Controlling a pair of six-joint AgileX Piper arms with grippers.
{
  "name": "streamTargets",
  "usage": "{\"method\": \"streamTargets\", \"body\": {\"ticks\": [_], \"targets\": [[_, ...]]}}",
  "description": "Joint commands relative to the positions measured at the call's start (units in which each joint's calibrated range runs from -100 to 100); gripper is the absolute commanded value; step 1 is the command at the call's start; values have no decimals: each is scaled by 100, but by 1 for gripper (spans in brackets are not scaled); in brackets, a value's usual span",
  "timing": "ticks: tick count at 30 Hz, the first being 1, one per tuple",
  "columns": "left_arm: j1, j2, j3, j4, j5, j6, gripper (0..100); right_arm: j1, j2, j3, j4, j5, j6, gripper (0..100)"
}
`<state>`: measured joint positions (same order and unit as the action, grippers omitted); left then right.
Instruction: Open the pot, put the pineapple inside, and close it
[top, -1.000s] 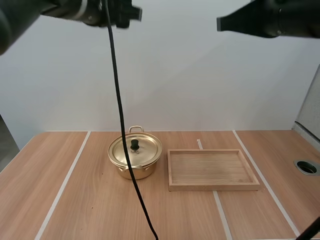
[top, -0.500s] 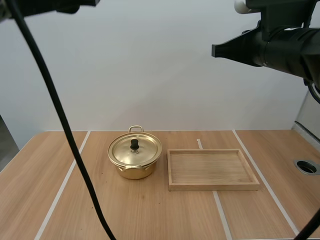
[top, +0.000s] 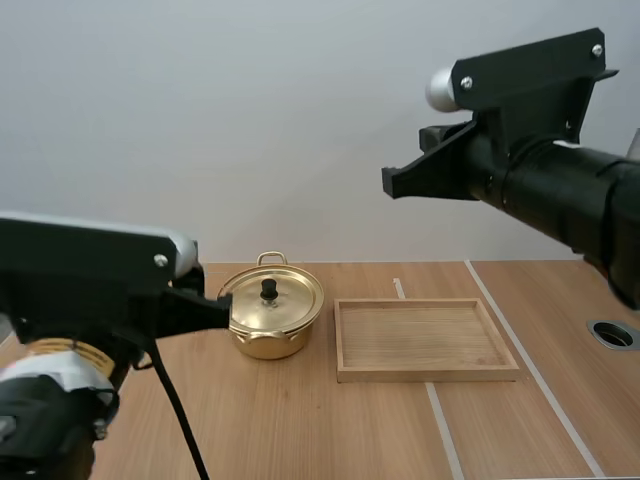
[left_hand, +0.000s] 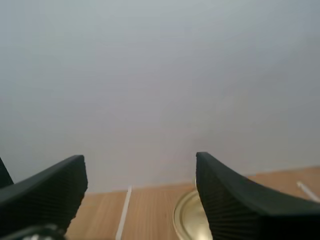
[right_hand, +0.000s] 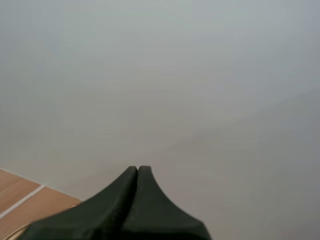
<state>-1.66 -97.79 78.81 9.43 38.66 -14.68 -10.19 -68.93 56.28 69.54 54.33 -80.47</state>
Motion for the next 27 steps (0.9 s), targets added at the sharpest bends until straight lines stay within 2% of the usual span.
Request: {"method": "streamTargets", "body": {"ticks": [1,4,8,15,17,20,24,27], "targets": [[8,-155,728,219,-481,-183,100,-20,-170,528,384,-30,-577,0],[-7,-221,1197,302,-561,-229,100,-20,-170,1064,558,-30,-872,0],[-7,-221,1442,336,134,-251,100,-20,-184,1615,558,-48,-976,0],[-7,-221,1498,334,2,-277,100,-20,-157,1707,614,-347,-1227,0],[1,-221,1498,334,-34,-301,100,-20,-157,1707,357,-347,-1204,0],[9,-221,1486,334,-71,-378,100,-20,-157,1707,-430,-347,-792,0],[27,-221,1386,310,-53,-388,100,-20,-157,1707,-1731,-347,28,0],[27,-221,1371,226,-70,-388,100,-20,-157,1707,-2108,-347,619,0]]}}
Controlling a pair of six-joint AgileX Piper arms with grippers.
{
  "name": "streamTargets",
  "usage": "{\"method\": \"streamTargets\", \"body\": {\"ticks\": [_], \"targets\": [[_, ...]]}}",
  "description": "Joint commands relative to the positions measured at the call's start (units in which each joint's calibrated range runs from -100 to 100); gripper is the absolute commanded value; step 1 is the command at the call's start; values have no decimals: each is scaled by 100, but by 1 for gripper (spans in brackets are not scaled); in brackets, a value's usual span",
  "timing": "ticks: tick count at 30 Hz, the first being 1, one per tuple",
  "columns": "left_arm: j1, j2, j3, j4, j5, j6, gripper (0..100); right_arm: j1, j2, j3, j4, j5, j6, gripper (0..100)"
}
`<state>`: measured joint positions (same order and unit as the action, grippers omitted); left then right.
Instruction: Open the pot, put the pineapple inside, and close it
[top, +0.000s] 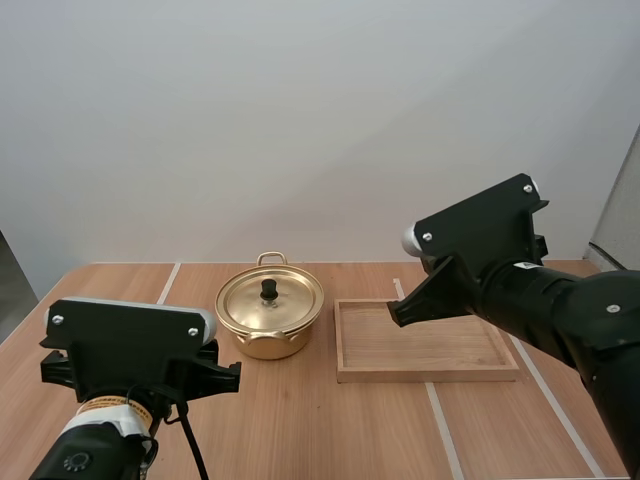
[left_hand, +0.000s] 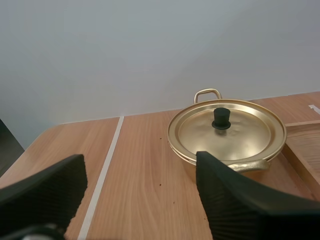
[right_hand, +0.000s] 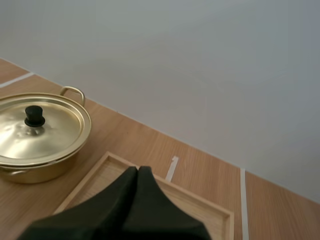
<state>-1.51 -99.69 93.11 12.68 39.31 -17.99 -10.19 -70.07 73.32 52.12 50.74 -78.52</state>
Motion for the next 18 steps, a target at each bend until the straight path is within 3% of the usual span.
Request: {"method": "streamTargets", "body": {"ticks": [1,2,5,10,18], "targets": [[12,-31,-60,-99,-135,-57,100,-20,-43,3,-430,12,545,0],[12,-31,-60,-99,-135,-57,100,-20,-43,3,-450,12,588,0],[12,-31,-48,-110,-135,-57,69,-20,-43,3,-450,12,588,0],[12,-31,218,-168,-346,-57,3,-20,-43,3,-450,12,588,0],[12,-31,689,-240,-870,-16,0,-20,-43,3,-592,-118,1009,0]]}}
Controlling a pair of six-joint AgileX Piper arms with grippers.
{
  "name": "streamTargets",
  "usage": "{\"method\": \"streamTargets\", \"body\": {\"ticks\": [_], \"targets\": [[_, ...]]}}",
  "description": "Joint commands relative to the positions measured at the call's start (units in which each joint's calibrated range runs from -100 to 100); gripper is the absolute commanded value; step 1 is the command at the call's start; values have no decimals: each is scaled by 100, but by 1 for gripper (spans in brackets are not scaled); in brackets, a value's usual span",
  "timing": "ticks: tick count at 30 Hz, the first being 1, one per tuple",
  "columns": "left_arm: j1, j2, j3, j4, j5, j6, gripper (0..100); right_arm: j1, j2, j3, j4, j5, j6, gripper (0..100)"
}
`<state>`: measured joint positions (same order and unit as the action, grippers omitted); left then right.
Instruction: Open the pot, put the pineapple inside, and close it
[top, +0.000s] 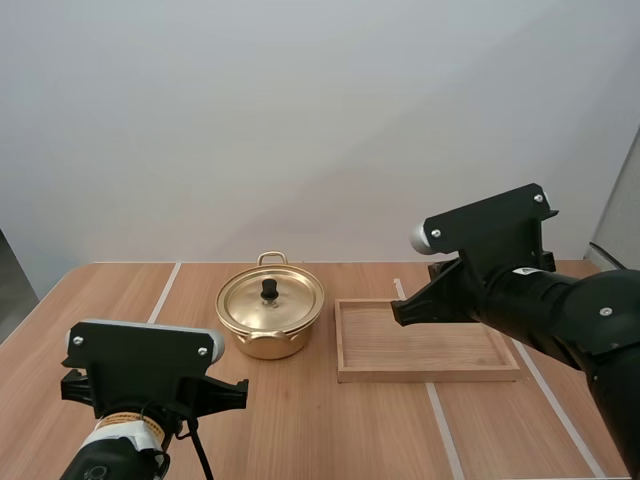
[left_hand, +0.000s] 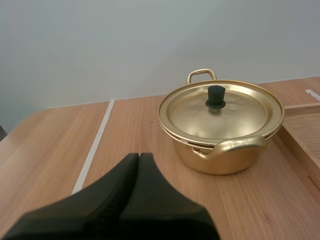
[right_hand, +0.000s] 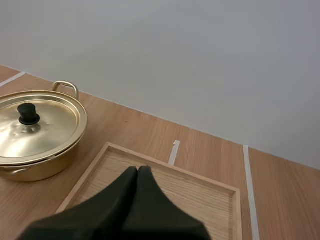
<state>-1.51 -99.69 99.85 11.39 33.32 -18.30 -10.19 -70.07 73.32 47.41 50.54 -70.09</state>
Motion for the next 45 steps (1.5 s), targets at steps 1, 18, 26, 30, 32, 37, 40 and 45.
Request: {"method": "streamTargets", "body": {"ticks": [1,18,26,30,32,37,40,45], "targets": [[19,-31,15,-112,-271,23,0,-20,-43,3,-243,-99,350,0],[27,-31,15,-592,-391,21,0,-20,-43,12,-1001,-65,2292,0],[27,-31,15,-592,-391,21,0,-20,-43,12,-1001,-85,2281,0],[27,-31,15,-592,-391,21,0,-20,-43,12,-1001,-164,2281,0],[27,-31,15,-592,-391,21,0,-20,-43,12,-1001,-164,2281,0],[27,-31,15,-592,-391,21,0,-20,-43,12,-1001,-348,2281,0],[27,-31,15,-592,-391,21,0,-20,-43,12,-1001,-728,2281,0],[27,-31,15,-592,-391,21,0,-20,-43,12,-1001,-1475,2281,0]]}}
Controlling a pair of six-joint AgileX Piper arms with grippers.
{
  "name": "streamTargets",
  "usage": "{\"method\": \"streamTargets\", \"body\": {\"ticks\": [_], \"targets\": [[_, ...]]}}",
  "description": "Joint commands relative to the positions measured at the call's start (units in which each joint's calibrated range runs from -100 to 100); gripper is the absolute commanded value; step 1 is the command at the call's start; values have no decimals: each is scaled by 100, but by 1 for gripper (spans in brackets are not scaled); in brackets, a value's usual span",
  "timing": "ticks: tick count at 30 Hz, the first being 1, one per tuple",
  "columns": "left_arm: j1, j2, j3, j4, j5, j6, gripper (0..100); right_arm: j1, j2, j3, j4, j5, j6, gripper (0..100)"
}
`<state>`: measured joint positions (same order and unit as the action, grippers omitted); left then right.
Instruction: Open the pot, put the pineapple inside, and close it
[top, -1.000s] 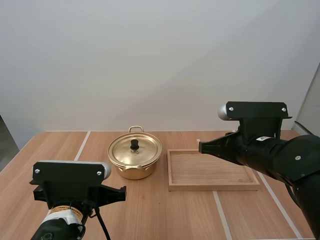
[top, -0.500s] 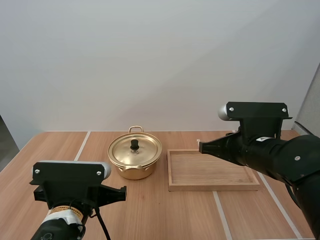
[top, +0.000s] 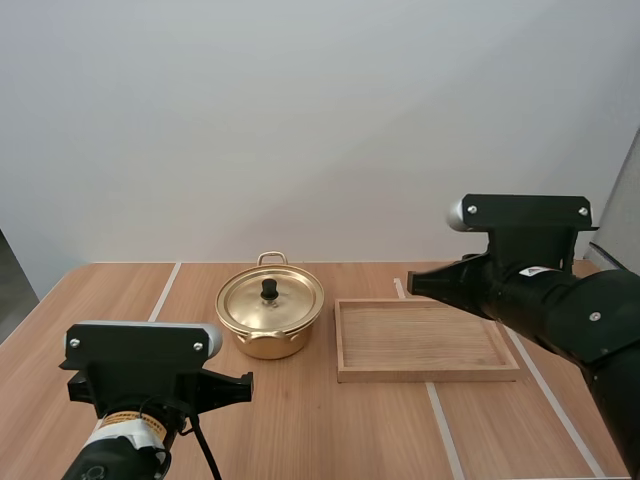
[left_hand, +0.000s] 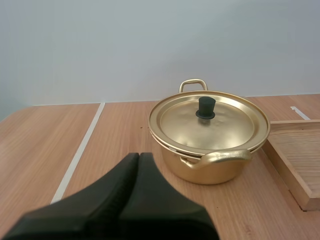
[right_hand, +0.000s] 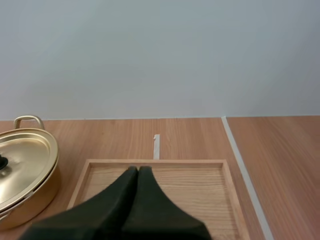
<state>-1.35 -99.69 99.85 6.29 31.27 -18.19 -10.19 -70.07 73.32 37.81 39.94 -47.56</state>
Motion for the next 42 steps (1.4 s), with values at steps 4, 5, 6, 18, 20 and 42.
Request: {"method": "streamTargets", "body": {"ticks": [4,5,6,18,20,42], "targets": [[11,-31,15,-82,-186,11,0,195,-256,280,-334,-1225,28,0],[11,-31,15,-82,-186,11,0,319,-359,440,-462,-1592,28,0],[11,-31,15,-82,-186,11,0,453,-483,626,-570,-1963,28,0],[11,-31,15,-82,-186,11,0,1097,-2993,2668,-828,-3301,28,0],[11,-31,15,-82,-186,11,0,1072,-2993,2668,-1018,-2859,28,0],[11,-31,15,-82,-186,11,0,849,-2993,2668,-3311,-887,3410,0]]}}
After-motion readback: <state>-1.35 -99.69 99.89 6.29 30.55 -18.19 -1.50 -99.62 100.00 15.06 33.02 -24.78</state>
